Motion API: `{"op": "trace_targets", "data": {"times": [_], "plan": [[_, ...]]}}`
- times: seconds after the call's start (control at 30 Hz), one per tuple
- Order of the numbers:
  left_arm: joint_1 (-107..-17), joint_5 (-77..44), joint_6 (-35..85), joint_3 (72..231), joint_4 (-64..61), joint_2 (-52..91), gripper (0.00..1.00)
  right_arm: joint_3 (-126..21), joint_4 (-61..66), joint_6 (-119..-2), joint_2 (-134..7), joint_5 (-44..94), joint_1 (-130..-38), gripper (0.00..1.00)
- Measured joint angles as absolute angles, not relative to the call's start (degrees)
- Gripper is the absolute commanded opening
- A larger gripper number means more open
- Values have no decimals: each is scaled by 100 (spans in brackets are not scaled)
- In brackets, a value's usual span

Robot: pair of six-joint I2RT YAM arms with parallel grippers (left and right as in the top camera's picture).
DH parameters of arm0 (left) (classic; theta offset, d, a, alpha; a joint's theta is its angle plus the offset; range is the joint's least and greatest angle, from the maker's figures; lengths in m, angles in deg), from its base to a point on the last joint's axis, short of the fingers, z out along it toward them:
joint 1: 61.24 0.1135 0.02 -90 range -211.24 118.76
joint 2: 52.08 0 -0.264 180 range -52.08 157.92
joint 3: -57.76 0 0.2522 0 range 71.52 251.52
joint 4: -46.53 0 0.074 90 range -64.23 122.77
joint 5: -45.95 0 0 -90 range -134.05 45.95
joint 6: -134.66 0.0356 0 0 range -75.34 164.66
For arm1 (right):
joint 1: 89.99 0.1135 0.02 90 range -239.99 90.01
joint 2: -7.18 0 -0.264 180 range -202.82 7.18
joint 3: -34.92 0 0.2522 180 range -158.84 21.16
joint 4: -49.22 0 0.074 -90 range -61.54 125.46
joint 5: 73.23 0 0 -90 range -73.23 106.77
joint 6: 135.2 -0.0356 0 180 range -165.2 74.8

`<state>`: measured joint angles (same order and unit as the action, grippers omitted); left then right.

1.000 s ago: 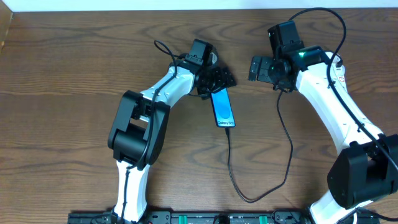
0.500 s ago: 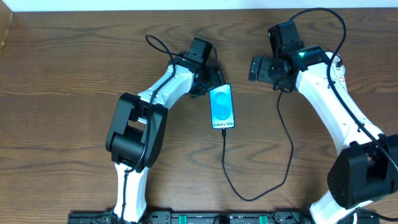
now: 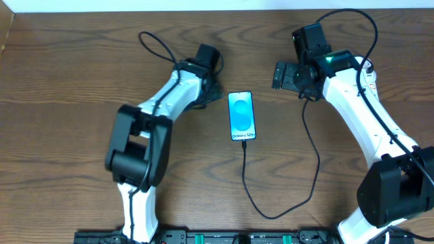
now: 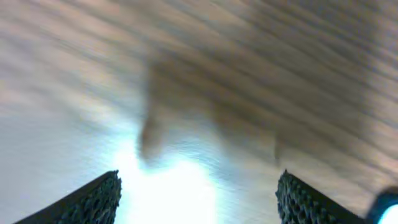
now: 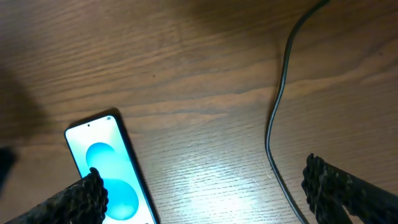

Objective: Plug charger to phone and switch on socket

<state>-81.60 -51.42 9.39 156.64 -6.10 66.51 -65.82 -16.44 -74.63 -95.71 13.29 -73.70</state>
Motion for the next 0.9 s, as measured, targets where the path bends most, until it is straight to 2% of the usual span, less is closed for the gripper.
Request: {"op": "trace_targets", "data": {"times": [0.2, 0.47, 0.9], "plan": [[-8116, -5912, 1234, 15640, -1080, 5274, 80, -6582, -1657, -7466, -9571, 1322, -7368, 99], [-8121, -6152, 1363, 15640, -1316, 3554, 80, -6582, -1657, -7463, -9571, 1309, -7368, 99], [-8121, -6203, 1363, 15640, -1436, 3016, 81, -6582, -1661, -7463, -9571, 1309, -7368, 99]]}}
